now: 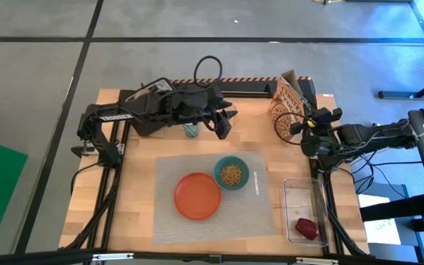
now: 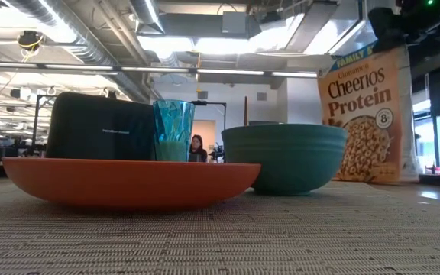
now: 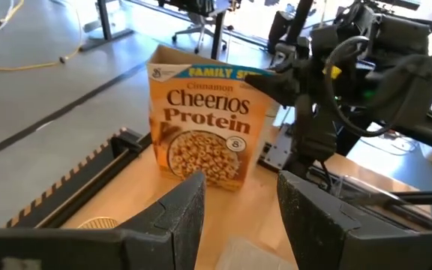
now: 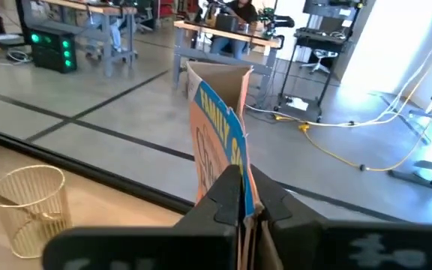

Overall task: Arrange a breakfast setting
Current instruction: Pour the cereal in the bowl, then adjust the placemat

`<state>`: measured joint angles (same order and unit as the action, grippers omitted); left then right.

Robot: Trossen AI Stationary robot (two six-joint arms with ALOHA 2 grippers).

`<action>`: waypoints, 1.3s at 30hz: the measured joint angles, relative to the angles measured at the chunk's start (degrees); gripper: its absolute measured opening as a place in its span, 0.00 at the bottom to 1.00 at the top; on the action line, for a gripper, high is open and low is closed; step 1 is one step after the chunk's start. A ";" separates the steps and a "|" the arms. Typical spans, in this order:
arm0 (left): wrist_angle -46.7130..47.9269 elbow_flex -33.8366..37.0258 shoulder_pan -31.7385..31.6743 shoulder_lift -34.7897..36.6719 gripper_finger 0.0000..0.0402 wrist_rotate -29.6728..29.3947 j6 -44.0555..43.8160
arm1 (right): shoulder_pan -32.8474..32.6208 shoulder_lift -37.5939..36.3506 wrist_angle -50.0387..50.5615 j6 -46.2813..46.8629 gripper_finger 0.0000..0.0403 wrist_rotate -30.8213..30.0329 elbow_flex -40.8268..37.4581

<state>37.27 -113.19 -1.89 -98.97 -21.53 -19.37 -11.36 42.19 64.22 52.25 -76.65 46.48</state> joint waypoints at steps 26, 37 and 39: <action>19.30 0.00 4.45 -0.07 0.40 0.07 -4.33 | 1.29 -0.46 -1.20 -8.20 0.54 9.73 10.11; 28.75 0.00 7.37 0.24 0.40 -0.04 -12.05 | 1.27 -0.46 -1.20 -9.27 0.55 9.91 12.48; 28.75 0.00 8.09 0.28 0.40 0.01 -12.09 | 1.27 -0.46 -1.20 -9.27 0.55 10.35 12.48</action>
<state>66.02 -113.19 6.20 -98.70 -21.52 -31.46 -10.09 41.74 63.02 42.98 -66.30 58.96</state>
